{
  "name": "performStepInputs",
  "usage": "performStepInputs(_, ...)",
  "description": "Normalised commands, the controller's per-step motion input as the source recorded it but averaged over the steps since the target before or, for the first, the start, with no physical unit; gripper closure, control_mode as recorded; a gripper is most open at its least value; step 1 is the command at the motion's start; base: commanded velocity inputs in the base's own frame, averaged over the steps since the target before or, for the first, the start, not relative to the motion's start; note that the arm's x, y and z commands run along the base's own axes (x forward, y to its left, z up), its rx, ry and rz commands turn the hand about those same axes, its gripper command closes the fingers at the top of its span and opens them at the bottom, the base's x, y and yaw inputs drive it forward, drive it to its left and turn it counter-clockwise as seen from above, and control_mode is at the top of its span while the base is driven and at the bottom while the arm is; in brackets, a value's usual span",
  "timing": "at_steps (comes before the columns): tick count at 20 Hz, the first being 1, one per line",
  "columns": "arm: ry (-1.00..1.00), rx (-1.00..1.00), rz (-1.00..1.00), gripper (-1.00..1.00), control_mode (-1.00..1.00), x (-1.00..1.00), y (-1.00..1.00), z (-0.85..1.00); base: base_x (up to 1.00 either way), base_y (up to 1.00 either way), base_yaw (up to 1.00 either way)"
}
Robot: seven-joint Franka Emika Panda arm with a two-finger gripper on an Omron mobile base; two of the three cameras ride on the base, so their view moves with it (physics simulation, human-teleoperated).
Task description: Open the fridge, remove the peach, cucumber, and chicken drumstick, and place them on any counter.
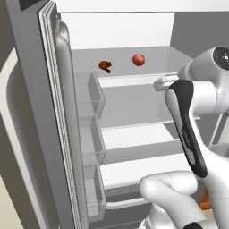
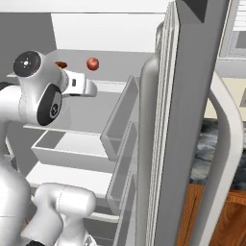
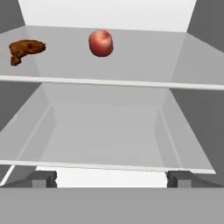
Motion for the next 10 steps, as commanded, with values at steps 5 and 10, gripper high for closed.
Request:
performStepInputs(5,0.00,0.00,0.00,-1.00,-1.00,0.20,0.12,0.10,0.00,0.00,0.00)
performStepInputs(10,0.00,0.00,0.01,-1.00,-1.00,0.22,0.13,0.02,0.00,0.00,0.00)
